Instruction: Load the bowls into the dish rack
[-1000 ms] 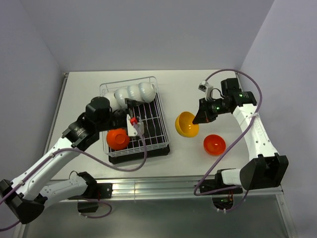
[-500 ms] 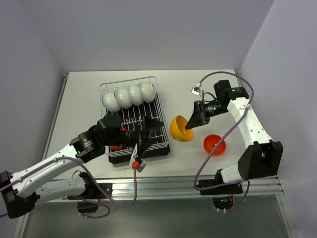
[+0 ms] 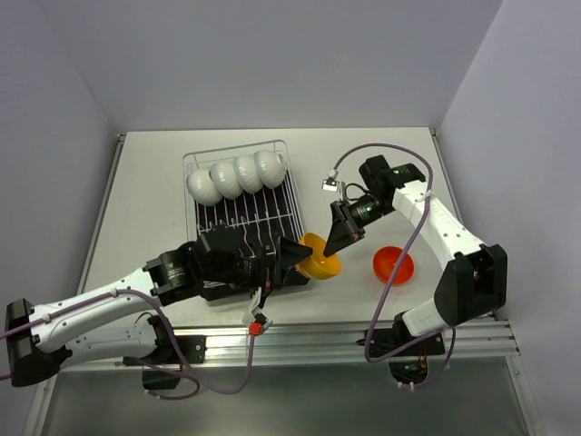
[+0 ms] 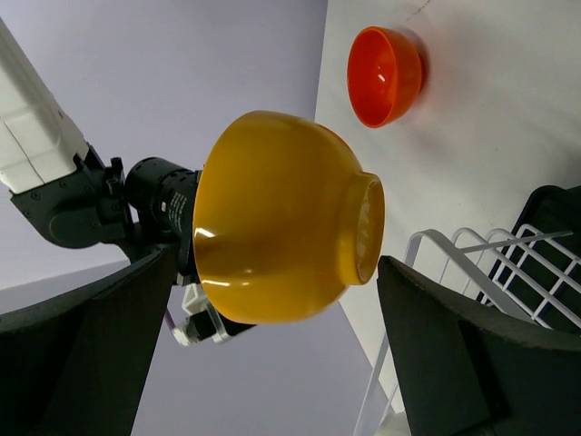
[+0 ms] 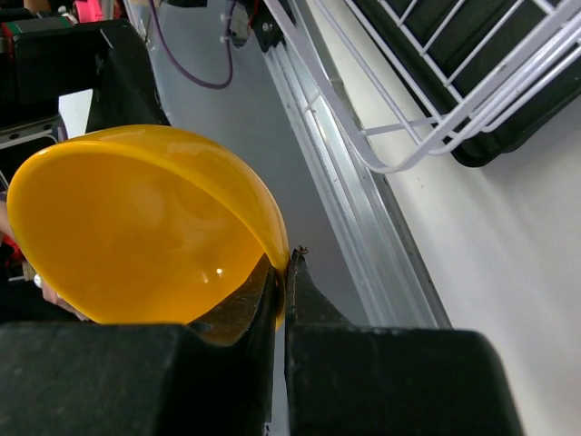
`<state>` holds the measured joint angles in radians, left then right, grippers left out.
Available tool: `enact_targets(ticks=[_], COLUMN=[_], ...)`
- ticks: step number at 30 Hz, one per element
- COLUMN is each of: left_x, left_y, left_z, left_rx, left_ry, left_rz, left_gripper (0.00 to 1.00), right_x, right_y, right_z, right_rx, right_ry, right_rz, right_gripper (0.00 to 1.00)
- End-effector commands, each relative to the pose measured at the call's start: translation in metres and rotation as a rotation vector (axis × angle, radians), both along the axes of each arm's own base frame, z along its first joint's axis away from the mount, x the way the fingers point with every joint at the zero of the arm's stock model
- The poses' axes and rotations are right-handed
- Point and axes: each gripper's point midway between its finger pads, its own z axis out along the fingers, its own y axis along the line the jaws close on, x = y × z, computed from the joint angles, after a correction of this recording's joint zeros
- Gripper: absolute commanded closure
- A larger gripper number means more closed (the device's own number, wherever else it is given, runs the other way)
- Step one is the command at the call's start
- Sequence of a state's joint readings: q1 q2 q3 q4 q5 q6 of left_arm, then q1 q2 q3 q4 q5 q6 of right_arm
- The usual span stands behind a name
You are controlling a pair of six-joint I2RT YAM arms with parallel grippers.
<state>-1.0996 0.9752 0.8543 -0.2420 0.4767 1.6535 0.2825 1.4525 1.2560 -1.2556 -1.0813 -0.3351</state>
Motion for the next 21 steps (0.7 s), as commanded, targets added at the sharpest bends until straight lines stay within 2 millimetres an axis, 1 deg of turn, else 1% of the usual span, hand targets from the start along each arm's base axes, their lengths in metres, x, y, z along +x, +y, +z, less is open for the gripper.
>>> enact_targets(ticks=[1, 4, 8, 15, 18, 19, 20, 21], left_x=[-0.001, -0.002, -0.001, 0.001, 0.0, 0.0, -0.001, -0.002], left_y=[-0.003, -0.004, -0.009, -0.014, -0.016, -0.016, -0.016, -0.016], left_z=[0.001, -0.008, -0.009, -0.011, -0.009, -0.009, -0.008, -0.008], left_rx=[-0.015, 0.018, 0.031, 0.041, 0.036, 0.036, 0.039, 0.038], left_ry=[-0.074, -0.078, -0.067, -0.063, -0.054, -0.051, -0.038, -0.023], left_rz=[-0.017, -0.019, -0.007, 0.012, 0.02, 0.025, 0.028, 0.032], left_gripper=[0.0, 0.01, 0.02, 0.09, 0.15, 0.21, 0.25, 0.35], right_x=[0.001, -0.001, -0.003, -0.01, -0.011, -0.01, -0.011, -0.011], right_y=[0.008, 0.009, 0.011, 0.016, 0.017, 0.017, 0.017, 0.017], right_z=[0.002, 0.002, 0.001, 0.002, 0.0, -0.001, -0.001, -0.001], right_rx=[0.009, 0.006, 0.003, 0.003, -0.002, -0.006, -0.007, -0.006], right_ry=[0.005, 0.014, 0.019, 0.026, 0.024, 0.021, 0.025, 0.022], right_rz=[0.01, 0.017, 0.024, 0.058, 0.062, 0.062, 0.062, 0.062], right_gripper=[1.0, 1.0, 1.0, 1.0, 1.0, 1.0, 1.0, 1.0])
